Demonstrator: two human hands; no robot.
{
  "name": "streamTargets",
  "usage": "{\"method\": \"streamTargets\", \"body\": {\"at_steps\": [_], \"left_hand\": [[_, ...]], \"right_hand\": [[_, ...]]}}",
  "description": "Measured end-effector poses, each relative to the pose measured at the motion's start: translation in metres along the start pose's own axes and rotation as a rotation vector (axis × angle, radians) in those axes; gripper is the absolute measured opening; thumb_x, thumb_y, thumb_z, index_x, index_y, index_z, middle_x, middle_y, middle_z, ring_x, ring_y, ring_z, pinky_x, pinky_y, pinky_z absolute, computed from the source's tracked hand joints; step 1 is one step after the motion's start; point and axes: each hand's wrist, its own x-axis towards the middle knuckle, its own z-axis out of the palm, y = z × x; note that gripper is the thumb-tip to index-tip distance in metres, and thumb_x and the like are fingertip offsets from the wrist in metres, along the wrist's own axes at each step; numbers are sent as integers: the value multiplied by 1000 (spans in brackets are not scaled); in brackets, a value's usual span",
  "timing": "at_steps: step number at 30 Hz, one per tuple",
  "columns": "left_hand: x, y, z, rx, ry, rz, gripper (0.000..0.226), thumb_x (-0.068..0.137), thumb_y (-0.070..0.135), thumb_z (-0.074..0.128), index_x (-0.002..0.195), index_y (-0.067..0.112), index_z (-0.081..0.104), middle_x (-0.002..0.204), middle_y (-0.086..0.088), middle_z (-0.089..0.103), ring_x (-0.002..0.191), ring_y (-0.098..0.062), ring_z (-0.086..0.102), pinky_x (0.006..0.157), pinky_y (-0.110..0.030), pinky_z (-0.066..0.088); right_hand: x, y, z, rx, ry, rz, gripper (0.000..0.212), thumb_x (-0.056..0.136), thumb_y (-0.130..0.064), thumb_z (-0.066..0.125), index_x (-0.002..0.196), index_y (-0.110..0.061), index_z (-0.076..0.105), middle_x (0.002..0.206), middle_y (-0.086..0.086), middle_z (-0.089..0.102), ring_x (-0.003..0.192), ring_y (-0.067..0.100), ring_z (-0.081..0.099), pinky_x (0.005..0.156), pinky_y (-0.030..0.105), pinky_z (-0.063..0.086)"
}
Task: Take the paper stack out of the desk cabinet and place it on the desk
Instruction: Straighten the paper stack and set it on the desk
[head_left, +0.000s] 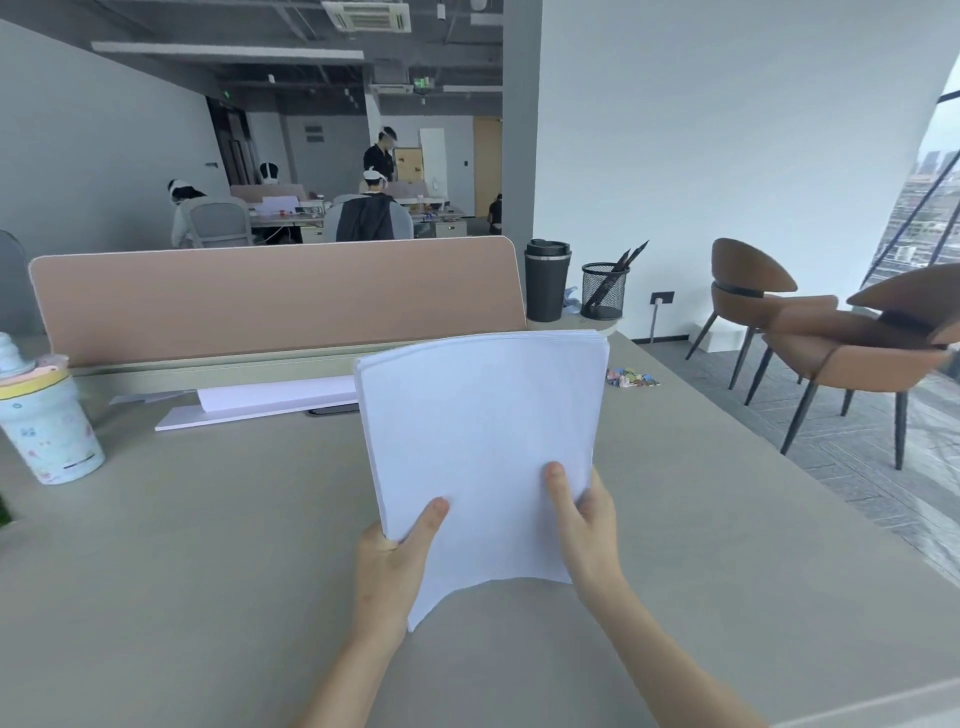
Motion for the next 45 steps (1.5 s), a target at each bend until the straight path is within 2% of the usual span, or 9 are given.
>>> {"method": "streamTargets", "body": {"at_steps": [3, 7, 12, 14, 18, 27, 32, 39, 45], "left_hand": [[6, 5, 5, 47, 4, -19, 16, 81, 39, 76, 82, 23, 76, 78, 8, 80, 81, -18, 75, 71, -35, 59], [24, 14, 20, 170, -45, -61, 28, 79, 48, 75, 85, 21, 76, 89, -7, 80, 85, -29, 75, 81, -47, 59], [51, 10, 64, 277, -199, -162, 37, 87, 44, 67, 107, 13, 72, 97, -2, 76, 86, -22, 72, 73, -34, 58], [57, 2, 89, 279, -255, -246, 38, 90, 41, 64, 111, 10, 67, 100, -2, 72, 83, -20, 68, 63, -27, 50], [66, -20, 138, 267, -326, -360, 46, 87, 43, 67, 118, 8, 66, 110, -5, 71, 91, -23, 68, 73, -31, 50], [94, -41, 246, 235, -330, -370, 34, 91, 37, 64, 108, 7, 66, 84, 0, 68, 71, -17, 66, 54, -25, 46], [115, -50, 290, 248, -316, -393, 34, 90, 36, 65, 103, 5, 66, 89, -6, 71, 73, -23, 69, 56, -27, 50], [144, -60, 327, 607, -203, -65, 35, 87, 39, 53, 85, 4, 55, 83, -8, 64, 81, -33, 65, 67, -37, 48], [156, -90, 334, 1103, -77, 281, 32, 88, 37, 43, 109, 13, 48, 101, -4, 69, 99, -30, 62, 83, -39, 40]], "right_hand": [[-1, 11, 0, -7, 30, 85, 10, 94, -45, 58, 99, -40, 65, 99, -22, 74, 92, -4, 69, 82, 25, 55], [15, 2, -12, -87, 124, 126, 46, 88, -50, 62, 88, -5, 55, 75, 5, 62, 67, 16, 58, 63, 31, 48], [63, 5, -66, -300, 26, 233, 52, 87, -57, 54, 85, -6, 62, 89, 4, 73, 84, 27, 69, 74, 39, 56], [81, 10, -92, -382, -22, 287, 51, 88, -58, 46, 77, -9, 50, 82, 3, 61, 72, 26, 57, 66, 33, 45], [109, 24, -141, -701, -149, 290, 41, 100, -46, 37, 75, -13, 43, 79, 1, 51, 75, 23, 48, 65, 33, 35], [181, 63, -215, -925, -153, 389, 53, 101, -49, 35, 117, -4, 58, 119, 14, 63, 108, 31, 60, 76, 31, 36], [225, 81, -234, -1046, -139, 329, 51, 102, -48, 35, 110, -4, 60, 119, 17, 66, 100, 32, 61, 72, 32, 38], [265, 93, -245, -1162, -142, 269, 52, 99, -53, 38, 109, -6, 58, 118, 15, 64, 107, 34, 61, 73, 36, 42], [281, 102, -246, -1246, -123, 202, 51, 100, -52, 37, 112, -6, 55, 118, 18, 65, 109, 37, 64, 71, 37, 39]]}}
